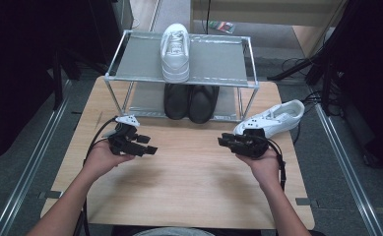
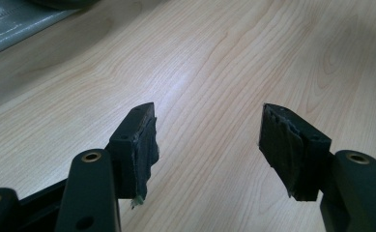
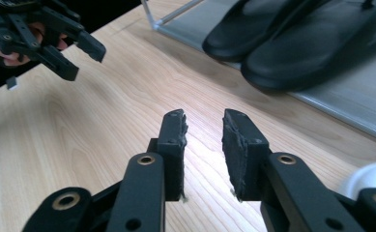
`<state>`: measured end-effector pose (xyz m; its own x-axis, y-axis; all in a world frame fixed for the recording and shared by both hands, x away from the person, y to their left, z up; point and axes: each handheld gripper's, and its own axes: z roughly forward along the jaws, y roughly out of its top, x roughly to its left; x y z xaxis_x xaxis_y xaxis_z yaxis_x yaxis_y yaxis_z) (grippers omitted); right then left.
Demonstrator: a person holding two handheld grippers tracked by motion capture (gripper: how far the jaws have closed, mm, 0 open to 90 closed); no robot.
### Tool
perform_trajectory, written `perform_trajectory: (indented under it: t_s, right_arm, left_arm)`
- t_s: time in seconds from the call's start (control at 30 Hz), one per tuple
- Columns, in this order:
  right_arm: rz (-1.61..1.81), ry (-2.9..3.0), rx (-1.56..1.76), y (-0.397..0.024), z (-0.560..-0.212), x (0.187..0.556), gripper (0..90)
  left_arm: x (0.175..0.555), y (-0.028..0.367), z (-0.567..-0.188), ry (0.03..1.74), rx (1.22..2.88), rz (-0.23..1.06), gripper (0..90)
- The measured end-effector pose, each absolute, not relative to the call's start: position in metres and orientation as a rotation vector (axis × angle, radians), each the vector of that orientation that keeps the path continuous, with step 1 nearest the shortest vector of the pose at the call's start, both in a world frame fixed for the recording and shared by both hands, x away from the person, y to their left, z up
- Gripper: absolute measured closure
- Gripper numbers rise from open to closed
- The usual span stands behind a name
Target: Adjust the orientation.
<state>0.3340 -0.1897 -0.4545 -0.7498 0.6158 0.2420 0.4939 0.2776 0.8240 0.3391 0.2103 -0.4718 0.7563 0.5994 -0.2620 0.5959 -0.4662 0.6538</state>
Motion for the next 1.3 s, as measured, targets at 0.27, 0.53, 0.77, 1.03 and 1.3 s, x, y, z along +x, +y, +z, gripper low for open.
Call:
perform_trajectory:
  t_s: [0.27,0.53,0.77,1.03,1.3]
  right_arm:
    - [1.449,2.369,1.157,-0.211,-0.455,0.337,85.0]
    - [1.393,2.261,1.274,-0.242,-0.454,0.343,90.0]
    - [1.322,2.173,1.335,-0.276,-0.452,0.355,90.0]
    - [1.209,2.080,1.420,-0.315,-0.449,0.380,90.0]
    - [1.171,2.003,1.500,-0.347,-0.439,0.406,90.0]
  left_arm:
    - [0.342,0.207,-0.471,0.875,2.195,0.007,39.0]
    - [0.344,0.202,-0.471,0.862,2.198,0.003,39.0]
    - [0.348,0.194,-0.472,0.848,2.203,-0.012,39.1]
    - [0.349,0.193,-0.472,0.844,2.213,-0.015,39.2]
    - [0.348,0.191,-0.473,0.843,2.216,-0.015,39.3]
